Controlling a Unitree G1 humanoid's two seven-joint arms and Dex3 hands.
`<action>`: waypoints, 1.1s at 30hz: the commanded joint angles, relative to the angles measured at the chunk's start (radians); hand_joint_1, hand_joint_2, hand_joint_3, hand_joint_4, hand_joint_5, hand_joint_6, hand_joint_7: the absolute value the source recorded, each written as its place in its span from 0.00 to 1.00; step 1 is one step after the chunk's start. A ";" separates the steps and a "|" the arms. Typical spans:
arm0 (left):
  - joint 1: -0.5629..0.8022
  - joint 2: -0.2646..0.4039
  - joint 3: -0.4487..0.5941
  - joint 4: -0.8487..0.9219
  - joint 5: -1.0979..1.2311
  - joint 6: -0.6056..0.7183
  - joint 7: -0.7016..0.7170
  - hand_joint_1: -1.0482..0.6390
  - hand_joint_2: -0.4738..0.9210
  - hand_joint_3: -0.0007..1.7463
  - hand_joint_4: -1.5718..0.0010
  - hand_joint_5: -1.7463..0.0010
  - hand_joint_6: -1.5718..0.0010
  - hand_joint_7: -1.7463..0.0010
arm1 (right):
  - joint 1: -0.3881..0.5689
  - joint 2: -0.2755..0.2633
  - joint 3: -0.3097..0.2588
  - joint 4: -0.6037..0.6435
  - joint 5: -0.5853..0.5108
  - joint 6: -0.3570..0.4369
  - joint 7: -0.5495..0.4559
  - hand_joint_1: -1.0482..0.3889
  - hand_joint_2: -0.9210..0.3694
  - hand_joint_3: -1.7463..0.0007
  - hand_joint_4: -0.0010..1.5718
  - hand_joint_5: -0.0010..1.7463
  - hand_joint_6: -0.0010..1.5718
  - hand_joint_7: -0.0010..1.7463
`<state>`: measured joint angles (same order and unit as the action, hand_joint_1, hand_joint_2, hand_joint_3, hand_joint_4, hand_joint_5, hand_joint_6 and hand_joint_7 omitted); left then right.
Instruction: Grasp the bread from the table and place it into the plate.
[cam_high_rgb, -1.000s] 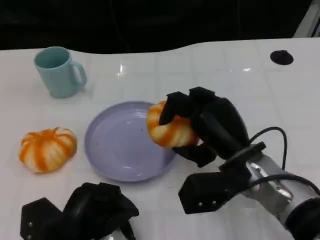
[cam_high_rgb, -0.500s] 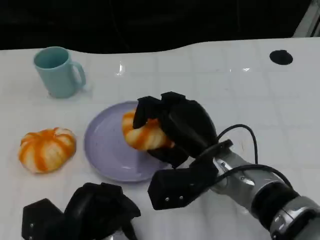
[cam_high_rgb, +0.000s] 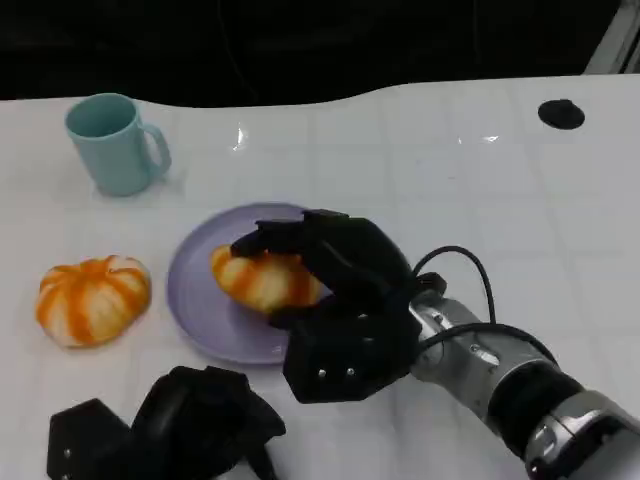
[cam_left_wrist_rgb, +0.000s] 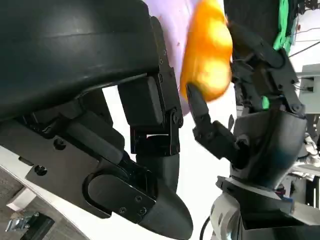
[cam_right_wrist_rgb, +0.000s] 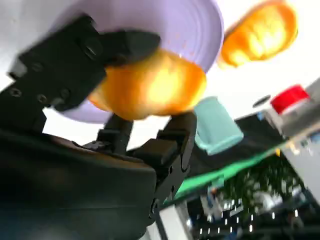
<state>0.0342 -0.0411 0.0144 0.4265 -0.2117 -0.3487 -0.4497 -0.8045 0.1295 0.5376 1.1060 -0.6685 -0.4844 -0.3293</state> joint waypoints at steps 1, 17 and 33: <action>0.009 0.012 0.005 -0.005 -0.004 -0.002 0.000 0.00 0.91 0.00 0.04 0.48 0.00 0.73 | 0.001 -0.015 0.002 -0.061 0.013 0.039 0.077 0.28 0.00 0.89 0.02 0.16 0.15 0.00; 0.004 0.015 0.004 -0.006 0.000 0.002 0.007 0.00 0.91 0.00 0.04 0.48 0.00 0.73 | 0.151 -0.117 -0.046 -0.331 0.100 0.004 0.206 0.19 0.00 0.86 0.06 0.12 0.13 0.02; -0.004 0.018 0.006 0.003 -0.001 0.005 0.007 0.00 0.90 0.00 0.04 0.48 0.00 0.73 | 0.443 -0.207 -0.220 -0.563 0.416 -0.225 0.311 0.45 0.00 0.91 0.20 0.47 0.35 0.10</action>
<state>0.0302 -0.0345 0.0152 0.4276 -0.2119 -0.3484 -0.4494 -0.4000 -0.0738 0.3584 0.5579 -0.3525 -0.6438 -0.0587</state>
